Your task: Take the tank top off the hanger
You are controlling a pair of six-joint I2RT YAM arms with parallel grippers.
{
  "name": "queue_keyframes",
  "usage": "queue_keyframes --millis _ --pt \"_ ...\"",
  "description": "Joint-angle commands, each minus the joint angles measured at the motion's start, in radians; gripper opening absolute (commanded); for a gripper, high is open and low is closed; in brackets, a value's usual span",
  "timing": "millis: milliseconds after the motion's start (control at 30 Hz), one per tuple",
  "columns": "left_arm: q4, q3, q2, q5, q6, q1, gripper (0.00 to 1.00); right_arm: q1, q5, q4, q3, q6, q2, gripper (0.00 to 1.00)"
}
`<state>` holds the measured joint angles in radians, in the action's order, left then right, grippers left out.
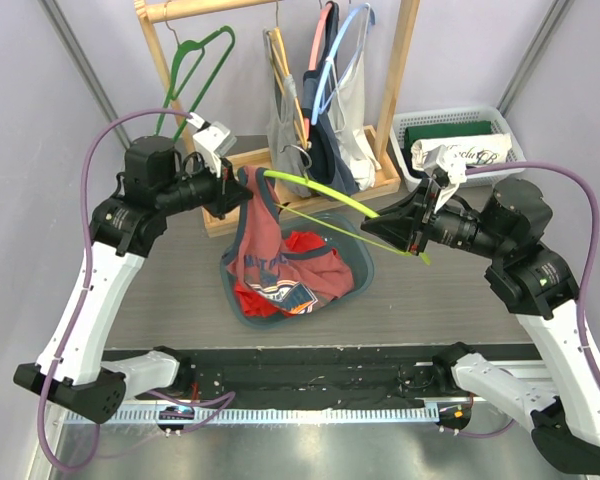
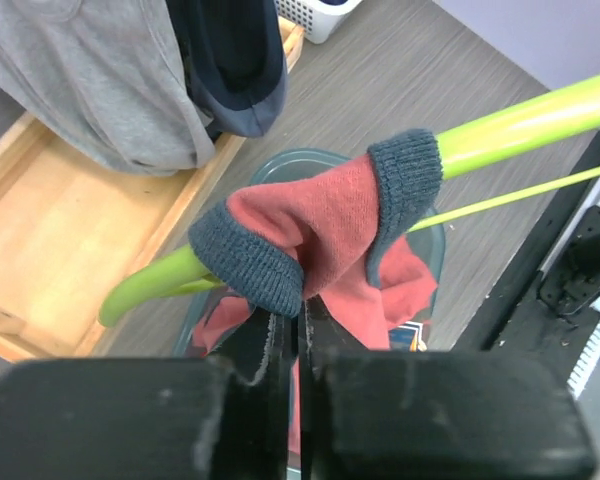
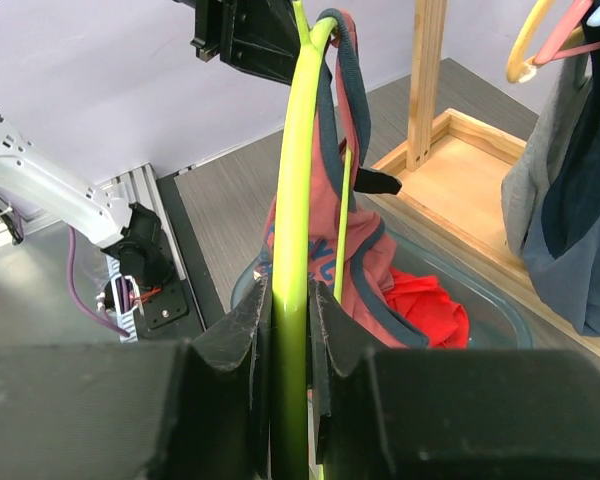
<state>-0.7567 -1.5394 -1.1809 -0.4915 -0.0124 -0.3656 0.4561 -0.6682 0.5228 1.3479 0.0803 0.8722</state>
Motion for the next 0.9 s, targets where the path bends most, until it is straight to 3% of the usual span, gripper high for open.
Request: queue_keyframes --millis 0,200,433,567,867 --pt "0.050 -0.056 0.001 -0.030 0.008 0.014 0.00 -0.004 0.004 -0.106 0.031 0.006 -0.027 0.01" --pt "0.040 -0.174 -0.016 -0.035 0.051 0.045 0.00 -0.002 0.019 -0.058 0.025 -0.014 -0.044 0.01" --pt "0.037 -0.326 -0.078 0.091 0.094 0.070 0.00 -0.004 0.019 0.086 0.023 -0.059 -0.120 0.01" --pt "0.040 -0.317 -0.105 0.163 0.095 0.070 0.00 -0.002 0.022 0.186 0.082 -0.076 -0.203 0.01" --pt "0.043 -0.151 -0.085 0.074 0.029 0.063 0.00 0.019 0.140 0.310 0.315 -0.076 -0.274 0.01"
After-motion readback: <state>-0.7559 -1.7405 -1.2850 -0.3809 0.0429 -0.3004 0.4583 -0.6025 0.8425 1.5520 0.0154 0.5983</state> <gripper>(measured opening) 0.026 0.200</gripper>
